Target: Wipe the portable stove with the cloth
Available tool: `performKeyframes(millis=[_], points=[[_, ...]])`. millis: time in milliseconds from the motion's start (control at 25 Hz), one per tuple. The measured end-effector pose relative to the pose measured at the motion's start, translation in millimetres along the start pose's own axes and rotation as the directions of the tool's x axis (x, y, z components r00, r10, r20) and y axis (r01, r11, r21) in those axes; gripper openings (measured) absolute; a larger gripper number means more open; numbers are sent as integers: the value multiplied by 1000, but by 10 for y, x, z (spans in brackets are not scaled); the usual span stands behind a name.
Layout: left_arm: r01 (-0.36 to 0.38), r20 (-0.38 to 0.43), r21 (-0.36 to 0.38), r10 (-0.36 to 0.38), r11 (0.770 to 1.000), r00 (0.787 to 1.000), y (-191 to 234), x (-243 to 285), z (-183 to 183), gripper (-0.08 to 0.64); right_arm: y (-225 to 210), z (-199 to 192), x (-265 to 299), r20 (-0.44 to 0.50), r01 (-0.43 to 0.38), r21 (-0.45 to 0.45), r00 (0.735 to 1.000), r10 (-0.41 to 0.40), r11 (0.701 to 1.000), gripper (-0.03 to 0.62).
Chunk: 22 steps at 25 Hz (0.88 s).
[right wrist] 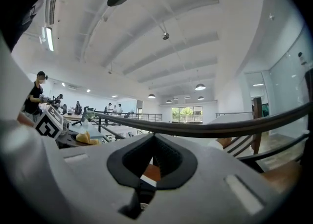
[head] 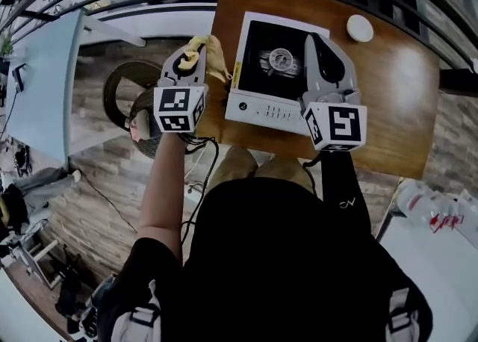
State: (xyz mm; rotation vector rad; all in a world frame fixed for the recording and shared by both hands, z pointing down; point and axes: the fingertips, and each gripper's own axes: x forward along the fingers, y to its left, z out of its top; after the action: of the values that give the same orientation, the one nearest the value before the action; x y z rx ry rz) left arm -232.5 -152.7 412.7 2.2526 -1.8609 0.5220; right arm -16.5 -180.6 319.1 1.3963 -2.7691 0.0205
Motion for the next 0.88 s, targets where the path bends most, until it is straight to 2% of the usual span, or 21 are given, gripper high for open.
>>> performKeyframes(millis=[240, 400, 520, 680, 880], points=[[133, 29, 30, -134, 991, 991, 109, 864, 202, 29, -88, 89, 317, -18, 123, -35, 992, -124, 992, 3], [207, 27, 15, -207, 978, 978, 23, 1203, 187, 29, -47, 66, 353, -40, 166, -64, 985, -169, 984, 3], [256, 7, -14, -256, 967, 967, -123, 1334, 84, 29, -31, 28, 329, -64, 204, -72, 976, -209, 976, 3], [294, -24, -68, -296, 953, 955, -217, 1386, -116, 29, 18, 26, 341, -72, 211, -84, 973, -217, 974, 3], [313, -14, -73, -314, 947, 949, -262, 1340, -121, 29, 40, -2, 334, -81, 204, -103, 974, -213, 973, 3]])
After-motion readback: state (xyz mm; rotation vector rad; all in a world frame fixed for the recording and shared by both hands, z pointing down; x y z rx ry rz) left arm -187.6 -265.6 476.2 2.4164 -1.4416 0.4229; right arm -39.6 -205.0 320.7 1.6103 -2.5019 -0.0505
